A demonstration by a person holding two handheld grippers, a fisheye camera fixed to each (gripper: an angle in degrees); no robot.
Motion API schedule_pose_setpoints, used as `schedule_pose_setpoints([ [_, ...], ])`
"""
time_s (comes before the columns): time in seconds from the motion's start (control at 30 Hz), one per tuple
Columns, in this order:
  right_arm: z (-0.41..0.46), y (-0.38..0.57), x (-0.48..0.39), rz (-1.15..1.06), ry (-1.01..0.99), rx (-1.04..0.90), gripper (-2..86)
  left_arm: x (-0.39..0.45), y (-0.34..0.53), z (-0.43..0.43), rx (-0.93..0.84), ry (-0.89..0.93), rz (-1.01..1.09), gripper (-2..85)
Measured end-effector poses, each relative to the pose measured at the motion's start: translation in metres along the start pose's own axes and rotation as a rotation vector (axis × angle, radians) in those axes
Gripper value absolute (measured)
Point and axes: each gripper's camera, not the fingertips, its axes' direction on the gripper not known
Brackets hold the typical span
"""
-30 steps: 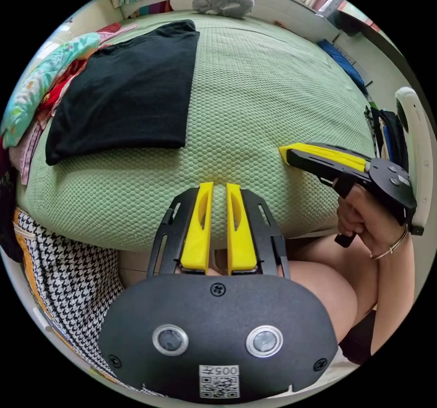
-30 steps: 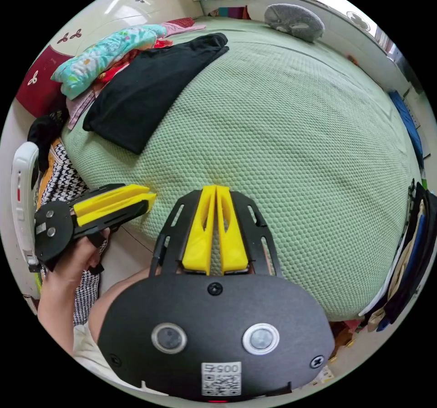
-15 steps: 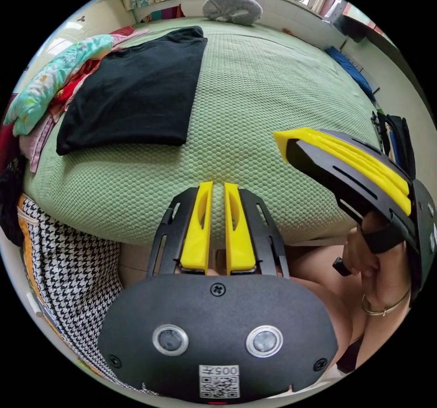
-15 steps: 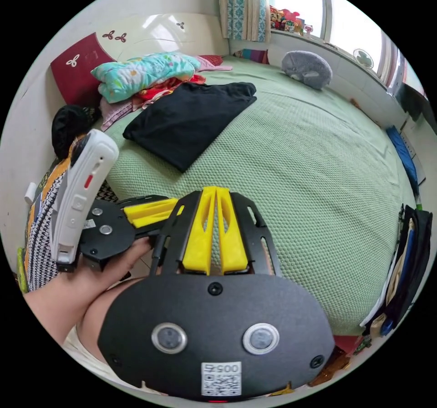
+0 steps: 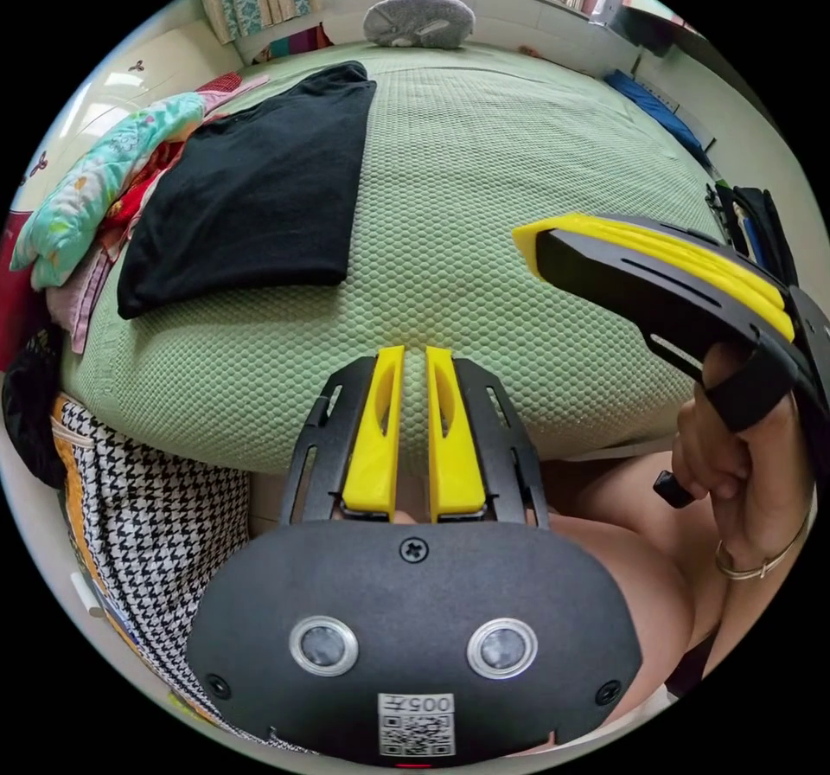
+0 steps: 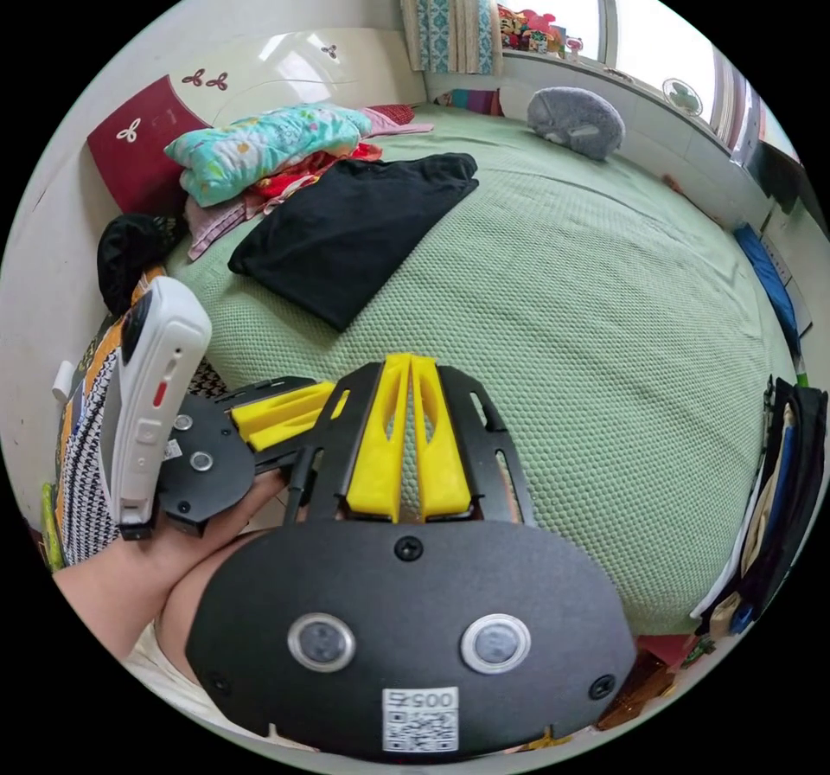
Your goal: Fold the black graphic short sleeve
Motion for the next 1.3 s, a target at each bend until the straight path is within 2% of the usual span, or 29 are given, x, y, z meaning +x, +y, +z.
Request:
schedule_pose_setpoints([
  [0.57,0.013,0.01,0.002,-0.038,0.035,0.012,-1.1,-0.004,0.012,0.008,0.038,0.076,-0.005,5.6],
  [1.3,0.021,0.014,0.013,-0.04,0.03,0.021,-1.2,-0.011,0.018,0.021,0.045,0.076,-0.001,5.6],
])
